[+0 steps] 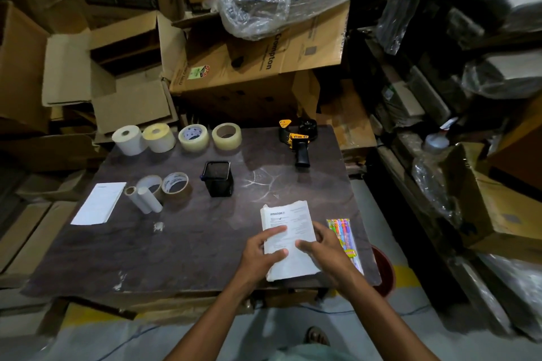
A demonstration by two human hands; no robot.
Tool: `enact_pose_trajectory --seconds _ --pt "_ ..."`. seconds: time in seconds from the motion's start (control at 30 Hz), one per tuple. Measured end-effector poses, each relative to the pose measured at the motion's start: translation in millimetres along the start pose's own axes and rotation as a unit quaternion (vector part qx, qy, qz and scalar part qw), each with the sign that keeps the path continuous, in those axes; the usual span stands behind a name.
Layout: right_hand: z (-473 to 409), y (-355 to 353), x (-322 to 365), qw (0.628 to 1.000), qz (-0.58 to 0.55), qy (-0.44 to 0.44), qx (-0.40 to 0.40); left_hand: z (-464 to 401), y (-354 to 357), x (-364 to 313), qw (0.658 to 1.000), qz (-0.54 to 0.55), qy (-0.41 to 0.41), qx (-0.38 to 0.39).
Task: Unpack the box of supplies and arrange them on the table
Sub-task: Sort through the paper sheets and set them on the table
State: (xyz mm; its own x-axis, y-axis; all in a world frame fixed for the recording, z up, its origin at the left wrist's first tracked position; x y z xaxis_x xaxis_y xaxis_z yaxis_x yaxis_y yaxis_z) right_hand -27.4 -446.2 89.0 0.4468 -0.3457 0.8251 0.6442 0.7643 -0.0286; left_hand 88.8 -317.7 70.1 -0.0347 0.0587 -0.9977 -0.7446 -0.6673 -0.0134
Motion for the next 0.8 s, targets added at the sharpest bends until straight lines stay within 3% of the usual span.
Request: enact_pose_trajectory --seconds 0.2,0.43,0.6,0.8 --pt "9.1 -5.0 17.6 0.985 0.059 -0.109 -0.118 5.0 -7.4 -14.5 0.998 0.036 0.000 -0.049" --pt "7.1 -11.3 22.1 0.987 0.039 -0.110 -0.111 4.7 -20.6 -20.1 0.995 0.068 -0.006 -0.066" --pt "2.1 -8.9 15.1 0.991 0.035 -0.094 -0.088 7.7 -27.0 -33.5 0.995 0.021 0.031 -0.095" --pt "10.9 -4.4 22.6 0.979 0.060 -0.139 -0.136 9.7 -28.2 -36.4 0.991 0.018 0.040 -0.127"
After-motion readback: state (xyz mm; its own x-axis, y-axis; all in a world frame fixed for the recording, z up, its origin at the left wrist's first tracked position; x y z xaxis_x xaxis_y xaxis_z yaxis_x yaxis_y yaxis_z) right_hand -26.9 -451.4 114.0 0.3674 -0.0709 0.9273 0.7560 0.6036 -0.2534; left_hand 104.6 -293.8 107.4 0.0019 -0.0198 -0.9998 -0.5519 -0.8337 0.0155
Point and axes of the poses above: each hand's wrist, its own z-axis away from the middle knuckle, its own y-axis out of the palm, x = y × z, the point moved 5 cm from there along -z, towards the middle knuckle, and after that the axes turned 11 degrees about y, right-handed, at the moved point
